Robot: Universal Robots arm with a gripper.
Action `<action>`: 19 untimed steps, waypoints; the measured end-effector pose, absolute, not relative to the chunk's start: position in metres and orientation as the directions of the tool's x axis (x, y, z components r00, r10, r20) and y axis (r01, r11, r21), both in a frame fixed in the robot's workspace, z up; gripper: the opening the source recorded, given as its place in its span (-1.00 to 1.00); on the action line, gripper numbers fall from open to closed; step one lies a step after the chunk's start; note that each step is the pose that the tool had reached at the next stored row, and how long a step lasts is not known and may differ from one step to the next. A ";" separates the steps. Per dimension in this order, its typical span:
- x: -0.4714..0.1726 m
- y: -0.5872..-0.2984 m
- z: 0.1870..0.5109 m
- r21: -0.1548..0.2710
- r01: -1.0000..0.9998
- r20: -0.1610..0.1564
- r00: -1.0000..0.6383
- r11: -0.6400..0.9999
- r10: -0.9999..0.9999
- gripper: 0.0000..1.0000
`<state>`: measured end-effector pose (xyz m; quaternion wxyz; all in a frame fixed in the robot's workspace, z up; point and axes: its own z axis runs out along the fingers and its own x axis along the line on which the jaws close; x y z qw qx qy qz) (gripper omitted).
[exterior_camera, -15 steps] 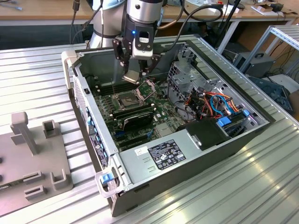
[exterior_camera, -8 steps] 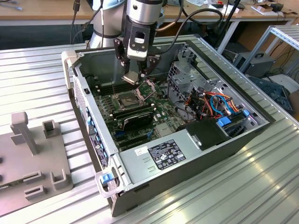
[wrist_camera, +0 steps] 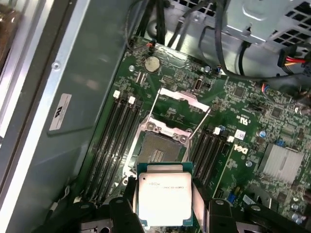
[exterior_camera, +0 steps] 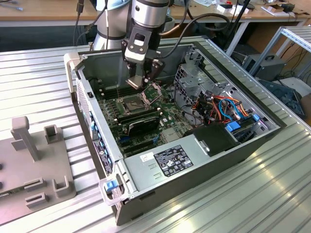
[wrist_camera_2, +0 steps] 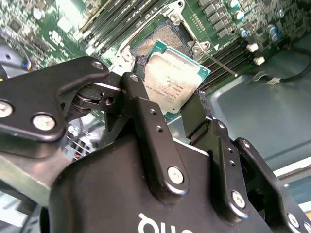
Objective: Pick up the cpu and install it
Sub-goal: 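Place the cpu into insertion slot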
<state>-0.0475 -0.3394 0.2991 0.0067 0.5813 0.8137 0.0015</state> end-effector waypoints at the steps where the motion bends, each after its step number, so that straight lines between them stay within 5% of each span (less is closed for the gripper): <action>1: -0.047 -0.339 0.299 0.010 0.951 -0.009 -0.308 0.308 0.951 0.09; 19: -0.047 -0.339 0.295 0.010 0.982 -0.009 -0.188 0.189 0.982 0.09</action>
